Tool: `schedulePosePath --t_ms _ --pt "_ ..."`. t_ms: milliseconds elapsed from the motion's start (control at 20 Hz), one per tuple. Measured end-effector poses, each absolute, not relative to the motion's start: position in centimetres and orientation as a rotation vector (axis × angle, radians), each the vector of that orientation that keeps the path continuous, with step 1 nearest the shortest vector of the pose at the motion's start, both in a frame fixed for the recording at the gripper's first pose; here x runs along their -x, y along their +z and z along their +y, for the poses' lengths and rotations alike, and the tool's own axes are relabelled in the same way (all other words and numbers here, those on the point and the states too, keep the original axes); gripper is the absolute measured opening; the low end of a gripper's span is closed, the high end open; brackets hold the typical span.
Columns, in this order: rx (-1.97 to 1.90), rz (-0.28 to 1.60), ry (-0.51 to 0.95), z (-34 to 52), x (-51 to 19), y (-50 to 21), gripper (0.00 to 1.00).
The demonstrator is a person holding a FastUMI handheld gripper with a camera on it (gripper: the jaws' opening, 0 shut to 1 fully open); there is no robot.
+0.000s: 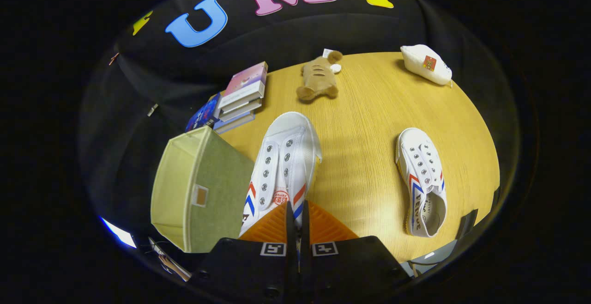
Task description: Open the storage box then place both shoes into the box .Put the left shoe in first, then the right shoe, with the right side of both shoes facing outward in a uniform manner.
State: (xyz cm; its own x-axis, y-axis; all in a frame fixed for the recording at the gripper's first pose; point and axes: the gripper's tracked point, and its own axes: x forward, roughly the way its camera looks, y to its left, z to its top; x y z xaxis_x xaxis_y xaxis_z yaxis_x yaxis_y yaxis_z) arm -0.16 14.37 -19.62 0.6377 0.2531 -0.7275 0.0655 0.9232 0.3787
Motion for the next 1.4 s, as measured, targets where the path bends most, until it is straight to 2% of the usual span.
schedulePosePath --t_ms 250,450,750,950,1400 --pt "-0.492 0.787 0.143 19.4 -0.8 -11.3 0.06" --pt "-0.521 0.779 0.228 26.3 -1.5 -8.8 0.06" --pt "-0.49 0.874 0.331 35.9 -1.3 -11.6 0.06" --pt "-0.451 0.929 0.354 39.3 -1.1 -14.6 0.06" --pt "-0.433 1.023 0.276 41.7 -2.3 -20.5 0.06"
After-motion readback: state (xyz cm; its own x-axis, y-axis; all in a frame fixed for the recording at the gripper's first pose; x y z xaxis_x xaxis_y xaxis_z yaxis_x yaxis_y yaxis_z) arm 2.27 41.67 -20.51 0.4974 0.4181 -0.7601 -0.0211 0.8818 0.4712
